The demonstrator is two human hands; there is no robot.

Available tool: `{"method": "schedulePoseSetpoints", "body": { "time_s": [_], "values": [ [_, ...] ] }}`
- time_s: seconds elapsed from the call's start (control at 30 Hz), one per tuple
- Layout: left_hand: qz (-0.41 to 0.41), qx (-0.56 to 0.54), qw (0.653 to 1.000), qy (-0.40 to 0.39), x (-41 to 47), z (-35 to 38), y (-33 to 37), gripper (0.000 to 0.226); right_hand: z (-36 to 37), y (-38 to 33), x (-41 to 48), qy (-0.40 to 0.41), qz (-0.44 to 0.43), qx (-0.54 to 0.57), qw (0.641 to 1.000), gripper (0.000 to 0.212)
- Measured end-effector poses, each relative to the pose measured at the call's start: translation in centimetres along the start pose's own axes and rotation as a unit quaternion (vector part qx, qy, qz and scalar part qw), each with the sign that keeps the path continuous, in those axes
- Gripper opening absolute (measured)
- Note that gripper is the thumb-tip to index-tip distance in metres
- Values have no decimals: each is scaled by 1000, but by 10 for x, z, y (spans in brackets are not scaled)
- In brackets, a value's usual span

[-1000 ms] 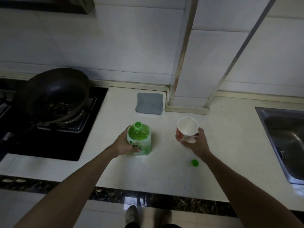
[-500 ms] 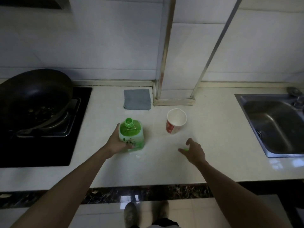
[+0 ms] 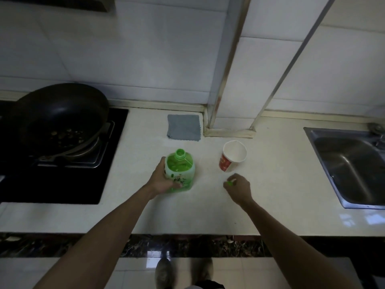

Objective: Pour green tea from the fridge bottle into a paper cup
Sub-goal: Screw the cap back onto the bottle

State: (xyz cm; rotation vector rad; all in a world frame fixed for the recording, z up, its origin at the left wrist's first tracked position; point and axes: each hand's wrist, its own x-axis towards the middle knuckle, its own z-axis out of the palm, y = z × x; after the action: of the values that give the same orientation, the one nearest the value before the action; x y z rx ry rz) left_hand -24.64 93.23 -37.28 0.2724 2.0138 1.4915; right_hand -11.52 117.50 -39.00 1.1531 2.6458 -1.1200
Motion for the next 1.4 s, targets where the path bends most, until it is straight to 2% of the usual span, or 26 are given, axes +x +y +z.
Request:
{"method": "schedulePoseSetpoints", "body": {
  "time_s": [0.07,0.1,0.17,0.2,0.3,0.5,0.73,0.87,1.2,1.3,1.4],
  "values": [
    [3,7,1000,-3,0,-2,1,83,-4,-41,-4,-31,-22,90,995,20],
    [9,19,1000,-8,0,-4,2,85,-9,-65,-9,-58,-13,173,983,17],
    [29,56,998,-26,2,-10,4,92,-18,-108,-20,-117,20,344,931,9],
    [35,73,996,-39,4,-14,5,93,-23,-126,-25,-134,21,394,909,7],
    [35,115,991,-51,6,-21,9,90,-28,-158,-36,-130,-45,425,895,3],
    [41,126,989,-64,6,-23,9,91,-12,-175,-43,-54,-213,313,924,18],
    [26,129,988,-82,9,-27,11,89,-1,-174,-44,15,-312,178,933,19],
    [29,129,987,-88,8,-26,11,85,-2,-171,-42,-3,-352,97,931,19],
    [36,134,986,-90,11,-24,10,87,-21,-171,-32,-124,-447,25,885,18],
    [38,131,986,-91,11,-24,10,86,-23,-169,-30,-134,-453,12,882,19],
    [40,127,987,-89,10,-24,10,88,-23,-173,-29,-105,-471,-62,873,19]
  ]
}}
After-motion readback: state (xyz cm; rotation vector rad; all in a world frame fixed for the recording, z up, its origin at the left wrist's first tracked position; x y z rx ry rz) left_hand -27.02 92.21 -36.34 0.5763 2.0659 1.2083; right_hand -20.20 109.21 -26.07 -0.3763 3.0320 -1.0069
